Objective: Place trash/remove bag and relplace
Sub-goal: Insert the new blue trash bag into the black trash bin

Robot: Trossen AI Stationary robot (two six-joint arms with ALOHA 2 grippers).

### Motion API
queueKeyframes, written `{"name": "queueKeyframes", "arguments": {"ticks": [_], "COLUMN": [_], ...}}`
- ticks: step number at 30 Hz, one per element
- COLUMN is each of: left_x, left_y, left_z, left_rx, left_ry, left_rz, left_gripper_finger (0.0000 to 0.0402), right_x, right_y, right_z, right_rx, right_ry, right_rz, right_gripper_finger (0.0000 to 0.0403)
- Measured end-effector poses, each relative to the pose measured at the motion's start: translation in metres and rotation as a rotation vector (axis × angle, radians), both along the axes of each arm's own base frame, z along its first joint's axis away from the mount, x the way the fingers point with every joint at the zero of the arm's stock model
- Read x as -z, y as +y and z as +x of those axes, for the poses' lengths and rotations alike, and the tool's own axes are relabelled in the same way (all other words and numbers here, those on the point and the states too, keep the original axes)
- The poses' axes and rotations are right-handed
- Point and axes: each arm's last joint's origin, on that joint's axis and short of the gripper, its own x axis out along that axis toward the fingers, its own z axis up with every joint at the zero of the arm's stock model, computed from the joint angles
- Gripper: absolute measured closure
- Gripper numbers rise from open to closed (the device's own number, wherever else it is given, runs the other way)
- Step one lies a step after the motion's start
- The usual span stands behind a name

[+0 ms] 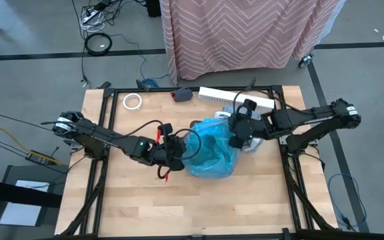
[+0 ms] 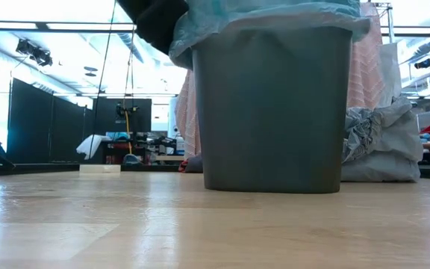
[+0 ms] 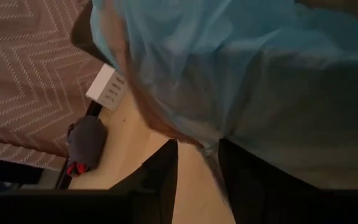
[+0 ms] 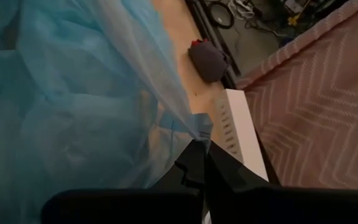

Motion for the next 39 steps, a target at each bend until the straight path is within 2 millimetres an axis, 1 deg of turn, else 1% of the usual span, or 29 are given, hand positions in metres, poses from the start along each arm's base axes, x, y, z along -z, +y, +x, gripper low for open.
{"name": "queueKeyframes", "arguments": {"ticks": [9, 14, 19, 22, 25, 31, 35, 39], "left_x": [0.002, 0.002, 0.002, 0.004, 0.017, 0.048, 0.051, 0.050], "left_y": [0.010, 0.013, 0.013, 0.013, 0.015, 0.022, 0.023, 0.022], "left_z": [-0.001, 0.000, -0.001, -0.002, -0.004, -0.012, -0.013, -0.011], "left_rx": [-0.028, -0.037, -0.037, -0.042, -0.046, -0.078, -0.078, -0.070], "left_ry": [0.039, 0.040, 0.043, 0.054, 0.055, 0.065, 0.055, 0.034], "left_rz": [0.011, 0.011, 0.012, 0.012, 0.012, 0.012, 0.008, 0.000], "left_gripper_finger": [0.0277, 0.0277, 0.0277, 0.0277, 0.0277, 0.0277, 0.0277, 0.0277], "right_x": [0.000, 0.002, 0.013, 0.024, 0.032, 0.031, 0.032, 0.041], "right_y": [-0.023, -0.035, -0.042, -0.046, -0.049, -0.052, -0.058, -0.061], "right_z": [0.003, 0.004, 0.008, 0.011, 0.013, 0.016, 0.017, 0.015], "right_rx": [0.022, 0.014, -0.011, -0.044, -0.056, -0.085, -0.114, -0.081], "right_ry": [0.013, 0.018, -0.005, -0.037, -0.056, -0.080, -0.090, -0.094], "right_rz": [0.046, 0.114, 0.155, 0.200, 0.222, 0.196, 0.237, 0.273], "right_gripper_finger": [0.0403, 0.0403, 0.0403, 0.0403, 0.0403, 0.0403, 0.0403, 0.0403]}}
